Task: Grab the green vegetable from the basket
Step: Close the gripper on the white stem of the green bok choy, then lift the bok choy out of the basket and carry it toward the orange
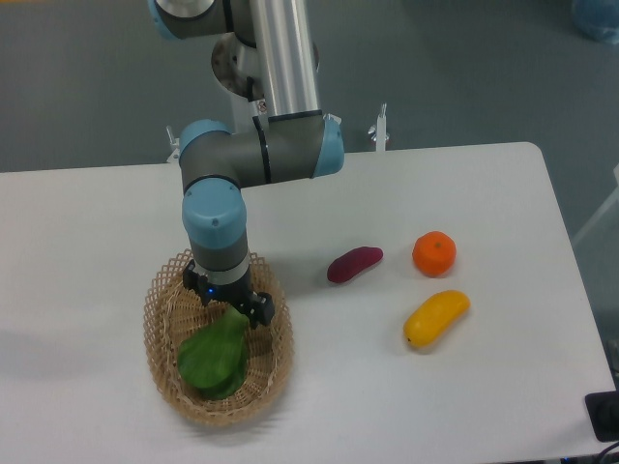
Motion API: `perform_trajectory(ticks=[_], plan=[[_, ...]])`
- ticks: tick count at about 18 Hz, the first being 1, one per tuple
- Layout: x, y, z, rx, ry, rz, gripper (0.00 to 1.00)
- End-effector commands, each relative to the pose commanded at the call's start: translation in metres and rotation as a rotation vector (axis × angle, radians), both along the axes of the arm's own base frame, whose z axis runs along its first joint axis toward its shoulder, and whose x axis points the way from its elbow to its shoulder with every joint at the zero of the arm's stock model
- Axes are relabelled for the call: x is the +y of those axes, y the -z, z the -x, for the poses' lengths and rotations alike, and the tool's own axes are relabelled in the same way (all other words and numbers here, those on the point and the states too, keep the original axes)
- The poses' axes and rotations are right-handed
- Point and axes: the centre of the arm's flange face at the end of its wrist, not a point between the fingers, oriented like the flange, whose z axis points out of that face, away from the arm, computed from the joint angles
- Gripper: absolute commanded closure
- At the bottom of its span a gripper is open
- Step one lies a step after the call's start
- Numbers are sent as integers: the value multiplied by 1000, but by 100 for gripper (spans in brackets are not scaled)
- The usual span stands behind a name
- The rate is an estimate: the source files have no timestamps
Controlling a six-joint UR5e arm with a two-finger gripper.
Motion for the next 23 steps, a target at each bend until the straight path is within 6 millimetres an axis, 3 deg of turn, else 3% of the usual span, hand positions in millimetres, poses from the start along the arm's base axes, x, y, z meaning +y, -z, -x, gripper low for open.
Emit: perform_trajectory(ticks=[6, 8, 17, 23], plan=[[0, -2, -1, 5, 3, -2, 55], [1, -3, 1, 11, 4, -2, 60], [4, -22, 8, 45, 7, -24, 60], [-4, -62, 27, 87, 32, -76, 60]])
